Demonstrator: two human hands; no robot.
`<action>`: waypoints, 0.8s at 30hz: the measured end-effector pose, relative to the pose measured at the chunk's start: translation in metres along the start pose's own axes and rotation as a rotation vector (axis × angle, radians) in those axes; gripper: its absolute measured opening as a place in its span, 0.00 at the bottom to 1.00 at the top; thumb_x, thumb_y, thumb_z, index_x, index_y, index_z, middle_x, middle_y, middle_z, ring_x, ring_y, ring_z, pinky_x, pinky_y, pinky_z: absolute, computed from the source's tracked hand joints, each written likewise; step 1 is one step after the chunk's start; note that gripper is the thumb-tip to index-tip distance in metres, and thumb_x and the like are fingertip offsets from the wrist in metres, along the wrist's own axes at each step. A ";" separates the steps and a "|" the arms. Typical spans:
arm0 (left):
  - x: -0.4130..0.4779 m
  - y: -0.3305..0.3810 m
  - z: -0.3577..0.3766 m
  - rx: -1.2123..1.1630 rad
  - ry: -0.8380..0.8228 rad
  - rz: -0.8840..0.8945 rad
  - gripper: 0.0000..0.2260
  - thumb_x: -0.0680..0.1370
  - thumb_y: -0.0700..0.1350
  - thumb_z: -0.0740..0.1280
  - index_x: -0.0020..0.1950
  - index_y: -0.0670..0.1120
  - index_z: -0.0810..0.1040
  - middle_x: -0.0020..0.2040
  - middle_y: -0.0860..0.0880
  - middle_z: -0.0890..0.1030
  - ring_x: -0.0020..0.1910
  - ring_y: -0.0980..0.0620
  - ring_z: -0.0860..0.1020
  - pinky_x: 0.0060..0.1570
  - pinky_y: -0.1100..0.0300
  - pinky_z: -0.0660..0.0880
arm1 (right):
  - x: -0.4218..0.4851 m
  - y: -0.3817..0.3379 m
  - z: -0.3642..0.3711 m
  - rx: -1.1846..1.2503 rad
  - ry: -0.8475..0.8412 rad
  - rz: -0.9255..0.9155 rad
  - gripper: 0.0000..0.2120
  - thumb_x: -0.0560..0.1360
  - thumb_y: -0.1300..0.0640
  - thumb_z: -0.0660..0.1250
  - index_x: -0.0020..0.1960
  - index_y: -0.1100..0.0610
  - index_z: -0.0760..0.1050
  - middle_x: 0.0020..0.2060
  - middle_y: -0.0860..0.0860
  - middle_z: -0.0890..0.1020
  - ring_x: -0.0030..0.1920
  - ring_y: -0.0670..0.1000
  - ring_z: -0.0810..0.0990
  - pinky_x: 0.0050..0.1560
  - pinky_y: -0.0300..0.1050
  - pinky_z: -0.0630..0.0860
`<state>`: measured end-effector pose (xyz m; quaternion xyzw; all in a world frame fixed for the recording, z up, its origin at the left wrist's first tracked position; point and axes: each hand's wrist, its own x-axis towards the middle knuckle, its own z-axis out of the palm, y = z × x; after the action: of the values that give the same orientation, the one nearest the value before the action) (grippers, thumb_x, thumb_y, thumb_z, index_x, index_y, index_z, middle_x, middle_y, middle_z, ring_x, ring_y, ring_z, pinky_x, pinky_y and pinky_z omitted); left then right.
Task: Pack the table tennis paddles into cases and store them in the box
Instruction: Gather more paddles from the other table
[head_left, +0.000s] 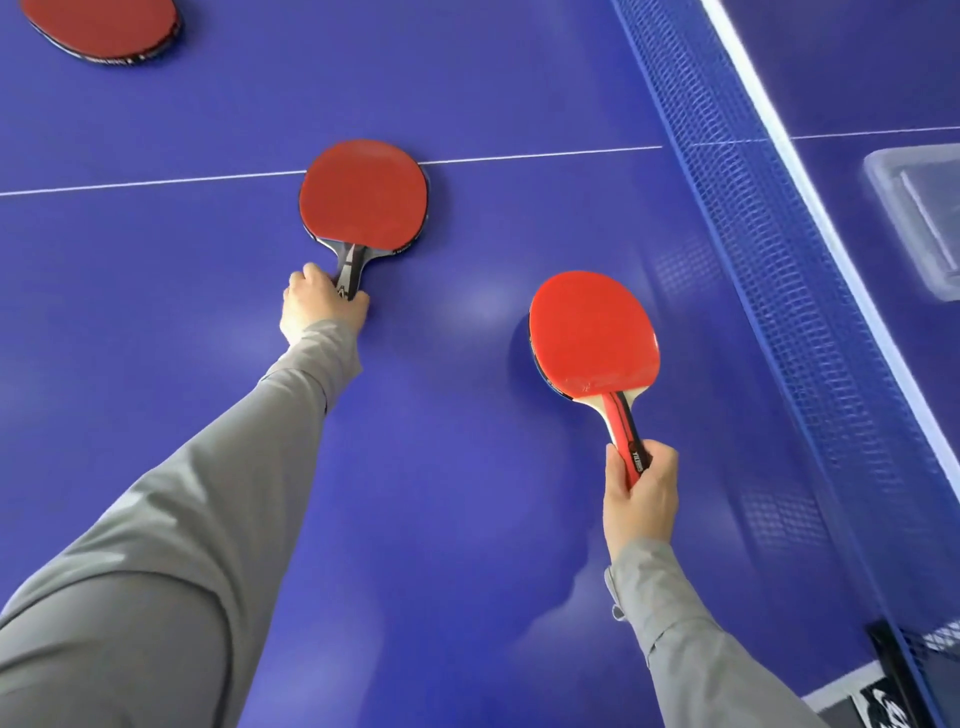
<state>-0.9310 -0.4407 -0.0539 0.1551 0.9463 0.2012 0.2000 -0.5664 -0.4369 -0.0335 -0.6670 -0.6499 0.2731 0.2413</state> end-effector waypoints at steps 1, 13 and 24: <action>0.002 0.001 -0.002 0.003 -0.008 -0.009 0.17 0.69 0.47 0.69 0.53 0.40 0.75 0.52 0.42 0.77 0.50 0.41 0.75 0.40 0.53 0.71 | 0.002 0.001 -0.001 0.003 -0.002 -0.002 0.11 0.77 0.55 0.65 0.52 0.60 0.68 0.42 0.53 0.75 0.38 0.54 0.74 0.41 0.48 0.72; -0.098 -0.016 -0.017 -0.546 -0.257 -0.110 0.04 0.67 0.43 0.66 0.33 0.45 0.74 0.29 0.47 0.76 0.22 0.50 0.70 0.26 0.64 0.68 | -0.007 0.027 -0.044 0.064 -0.021 -0.053 0.10 0.76 0.56 0.66 0.52 0.59 0.67 0.41 0.53 0.75 0.37 0.54 0.73 0.39 0.47 0.70; -0.359 -0.099 0.060 -0.617 -0.176 -0.325 0.08 0.67 0.40 0.67 0.33 0.48 0.69 0.26 0.54 0.67 0.21 0.57 0.63 0.20 0.66 0.63 | -0.074 0.075 -0.087 0.089 -0.210 -0.051 0.10 0.76 0.57 0.67 0.52 0.58 0.68 0.40 0.53 0.76 0.36 0.52 0.74 0.38 0.45 0.69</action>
<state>-0.6128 -0.6417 -0.0342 -0.0481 0.8324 0.4290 0.3473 -0.4532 -0.5104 -0.0164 -0.6067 -0.6755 0.3639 0.2079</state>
